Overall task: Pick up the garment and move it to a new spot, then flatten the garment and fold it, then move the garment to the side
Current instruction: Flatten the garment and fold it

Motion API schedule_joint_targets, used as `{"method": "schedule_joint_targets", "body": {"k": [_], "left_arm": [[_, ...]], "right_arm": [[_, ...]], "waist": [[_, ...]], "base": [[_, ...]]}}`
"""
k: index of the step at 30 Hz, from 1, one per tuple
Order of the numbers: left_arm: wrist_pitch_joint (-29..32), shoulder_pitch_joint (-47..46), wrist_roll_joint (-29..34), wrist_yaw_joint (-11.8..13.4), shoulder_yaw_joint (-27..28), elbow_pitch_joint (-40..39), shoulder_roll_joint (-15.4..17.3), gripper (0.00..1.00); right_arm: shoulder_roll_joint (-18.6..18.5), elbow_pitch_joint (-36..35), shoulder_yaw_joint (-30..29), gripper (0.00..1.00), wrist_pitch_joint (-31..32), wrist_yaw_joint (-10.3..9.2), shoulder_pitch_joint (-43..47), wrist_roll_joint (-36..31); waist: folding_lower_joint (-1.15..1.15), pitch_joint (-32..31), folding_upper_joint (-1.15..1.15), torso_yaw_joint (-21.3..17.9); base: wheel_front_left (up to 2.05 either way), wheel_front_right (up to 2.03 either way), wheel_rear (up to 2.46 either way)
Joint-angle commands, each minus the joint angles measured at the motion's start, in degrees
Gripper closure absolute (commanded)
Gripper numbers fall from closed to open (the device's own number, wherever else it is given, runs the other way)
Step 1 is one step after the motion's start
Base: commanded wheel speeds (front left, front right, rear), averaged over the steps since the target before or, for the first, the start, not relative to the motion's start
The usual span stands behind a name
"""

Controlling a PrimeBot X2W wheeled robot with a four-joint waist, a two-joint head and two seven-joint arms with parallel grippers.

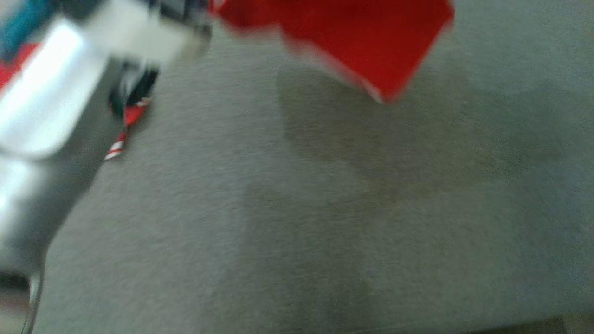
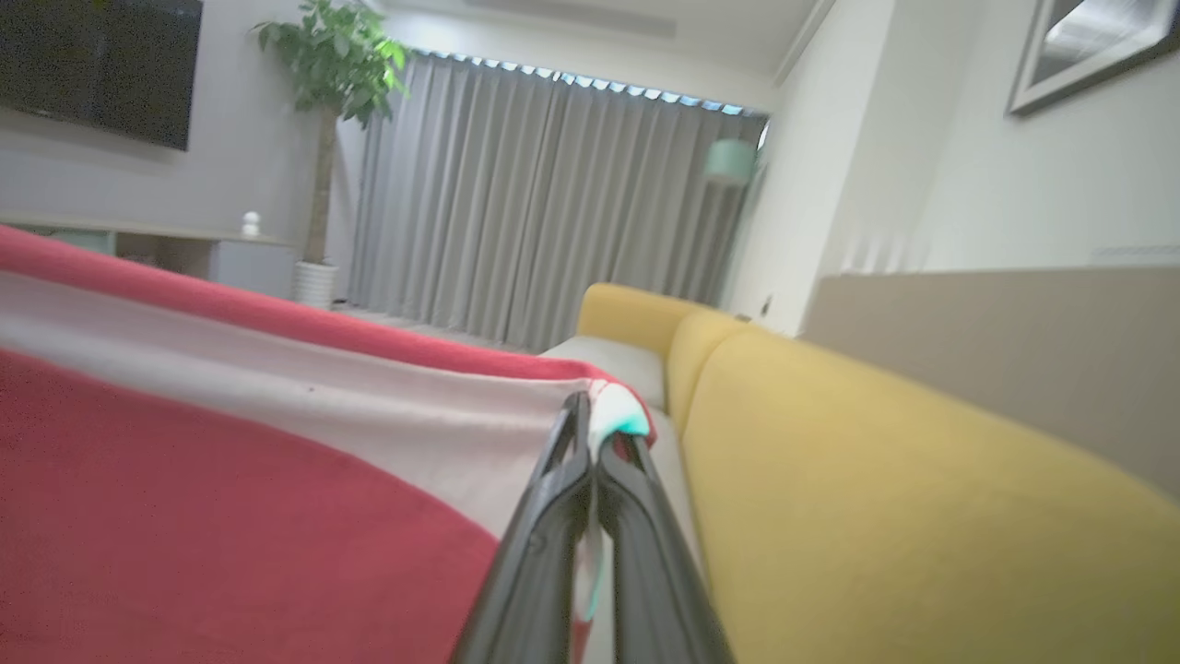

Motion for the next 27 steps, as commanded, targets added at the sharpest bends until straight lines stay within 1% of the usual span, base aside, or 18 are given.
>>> {"method": "schedule_joint_targets", "body": {"k": [1, 3, 5, 7, 9, 12, 15, 18, 21, 22, 25, 27], "left_arm": [[-0.1, -5.3, 1.4, -0.1, 2.5, 1.2, 0.0, 1.00], [-0.5, -9.1, 1.9, -1.0, 2.3, 4.7, -2.2, 1.00], [-1.3, -11.0, 2.9, -1.6, 1.9, 7.3, -3.4, 1.00], [-2.0, -10.1, 3.1, -1.9, 1.9, 9.1, -4.3, 1.00], [-2.5, -7.5, 3.8, -2.3, 1.2, 9.8, -4.4, 1.00], [-2.8, -0.7, 4.1, -2.3, 0.6, 9.1, -4.5, 1.00], [-2.9, 7.8, 4.5, -1.9, 1.9, 6.2, -4.4, 1.00], [-2.9, 18.4, 5.8, -1.2, 3.4, 2.6, -3.5, 1.00], [-2.9, 29.4, 7.1, 0.1, 5.0, -0.9, -2.8, 1.00], [-2.9, 29.4, 7.1, 0.1, 5.0, -0.9, -2.8, 1.00], [-2.9, 38.7, 8.2, 1.3, 5.5, -4.1, -2.6, 1.00], [-2.9, 43.2, 9.0, 1.9, 5.2, -6.2, -2.7, 1.00]], "right_arm": [[-1.5, -2.2, -2.1, 1.00, -0.5, 0.39, -1.1, -1.3], [-2.2, -3.6, -4.3, 1.00, -0.5, 0.39, -2.3, -3.0], [-2.4, -5.1, -6.4, 1.00, -0.5, 0.39, -1.8, -4.2], [-2.3, -6.7, -8.3, 1.00, -0.5, 0.39, 0.6, -5.4], [-2.1, -8.4, -10.2, 1.00, -0.5, 0.39, 4.5, -6.5], [-1.0, -11.6, -13.4, 1.00, -0.5, 0.39, 13.1, -7.3], [1.0, -15.5, -16.5, 1.00, -0.5, 0.39, 23.5, -7.4], [3.7, -20.1, -20.0, 1.00, -0.5, 0.39, 34.4, -8.1], [6.0, -24.7, -22.6, 1.00, -0.2, 0.39, 44.4, -9.9], [6.0, -24.7, -22.6, 1.00, -0.2, 0.39, 44.4, -9.9], [8.1, -29.9, -25.2, 1.00, 0.6, 0.39, 53.4, -12.7], [9.6, -33.5, -27.5, 1.00, 1.6, 0.39, 58.8, -13.5]], "waist": [[-0.01, 2.6, 0.00, -5.4], [-0.01, 3.2, 0.00, -7.1], [-0.01, 3.4, 0.00, -8.4], [-0.01, 3.2, 0.00, -9.0], [-0.01, 3.0, 0.00, -9.2], [-0.01, 2.5, 0.00, -8.4], [-0.01, 2.0, 0.00, -7.2], [-0.01, 1.0, 0.00, -6.1], [-0.01, -0.2, 0.00, -5.3], [-0.01, -0.2, 0.00, -5.3], [-0.01, -1.4, 0.00, -4.5], [-0.01, -1.9, 0.00, -3.9]], "base": [[0.00, 0.00, 0.00], [0.00, 0.00, 0.00], [0.00, 0.00, 0.00], [0.00, 0.00, 0.00], [0.00, 0.00, 0.00], [0.00, 0.00, 0.00], [0.00, 0.00, 0.00], [0.00, 0.00, 0.00], [0.00, 0.00, 0.00], [0.00, 0.00, 0.00], [0.00, 0.00, 0.00], [0.00, 0.00, 0.00]]}}
